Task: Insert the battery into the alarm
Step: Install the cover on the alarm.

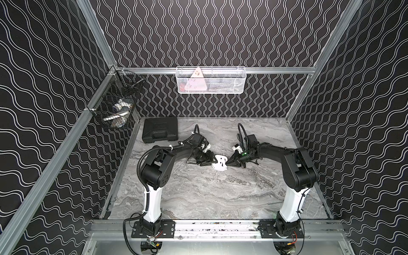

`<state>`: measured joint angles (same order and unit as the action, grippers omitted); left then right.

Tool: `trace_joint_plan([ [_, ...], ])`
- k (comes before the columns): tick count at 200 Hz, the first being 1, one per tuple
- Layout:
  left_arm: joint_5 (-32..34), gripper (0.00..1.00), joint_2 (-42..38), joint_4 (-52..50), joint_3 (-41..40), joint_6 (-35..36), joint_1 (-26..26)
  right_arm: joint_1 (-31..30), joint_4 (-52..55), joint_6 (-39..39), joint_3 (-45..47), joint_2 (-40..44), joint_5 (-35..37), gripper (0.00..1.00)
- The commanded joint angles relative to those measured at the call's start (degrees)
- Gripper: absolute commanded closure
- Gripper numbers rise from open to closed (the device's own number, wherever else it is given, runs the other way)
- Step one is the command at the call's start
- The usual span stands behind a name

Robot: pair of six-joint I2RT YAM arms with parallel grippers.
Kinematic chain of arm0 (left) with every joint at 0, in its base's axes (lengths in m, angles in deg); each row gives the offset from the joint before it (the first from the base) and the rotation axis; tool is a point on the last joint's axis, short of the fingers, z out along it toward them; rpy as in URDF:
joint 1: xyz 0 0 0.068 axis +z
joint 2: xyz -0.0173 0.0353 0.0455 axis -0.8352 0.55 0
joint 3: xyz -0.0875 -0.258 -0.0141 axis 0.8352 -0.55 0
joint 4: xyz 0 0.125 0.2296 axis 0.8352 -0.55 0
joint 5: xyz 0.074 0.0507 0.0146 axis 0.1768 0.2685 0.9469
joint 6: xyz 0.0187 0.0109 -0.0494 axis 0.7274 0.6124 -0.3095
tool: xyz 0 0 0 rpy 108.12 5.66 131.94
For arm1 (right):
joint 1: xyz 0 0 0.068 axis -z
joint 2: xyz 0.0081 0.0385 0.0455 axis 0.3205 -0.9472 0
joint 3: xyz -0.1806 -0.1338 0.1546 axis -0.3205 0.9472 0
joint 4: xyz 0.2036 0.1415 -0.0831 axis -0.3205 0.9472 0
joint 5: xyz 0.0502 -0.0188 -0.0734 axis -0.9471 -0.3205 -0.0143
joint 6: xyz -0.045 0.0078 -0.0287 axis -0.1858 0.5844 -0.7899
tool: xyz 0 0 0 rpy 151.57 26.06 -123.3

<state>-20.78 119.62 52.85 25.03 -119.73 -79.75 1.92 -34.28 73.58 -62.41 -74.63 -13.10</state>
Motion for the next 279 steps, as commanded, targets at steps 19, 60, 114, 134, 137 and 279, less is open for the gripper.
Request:
trace_joint_plan([
  [19, 3.2, 0.44, 0.3, -5.4, -0.5, 0.3, -0.3, 0.3, -0.4, 0.8, 0.1, 2.0, 2.1, 0.84],
  [60, 3.2, 0.44, 0.3, -5.6, -0.5, 0.4, -0.3, 0.1, 6.8, -2.6, -4.6, 1.4, 9.1, 0.85],
  [114, 3.1, 0.44, 0.3, -5.4, -0.5, 0.4, -0.4, -1.9, 14.5, -5.9, -11.5, -2.3, 13.9, 0.86],
  [134, 2.9, 0.44, 0.2, -5.4, -0.5, 0.3, -0.4, -2.4, 14.6, -5.9, -12.4, -3.4, 13.5, 0.86],
  [137, 2.9, 0.44, 0.3, -5.4, -0.5, 0.4, -0.4, -2.5, 14.7, -6.0, -12.6, -3.5, 13.4, 0.86],
  [279, 2.5, 0.44, 0.3, -5.1, -0.7, 0.2, -0.5, -3.2, 12.5, -3.7, -10.3, -4.0, 12.3, 0.83],
])
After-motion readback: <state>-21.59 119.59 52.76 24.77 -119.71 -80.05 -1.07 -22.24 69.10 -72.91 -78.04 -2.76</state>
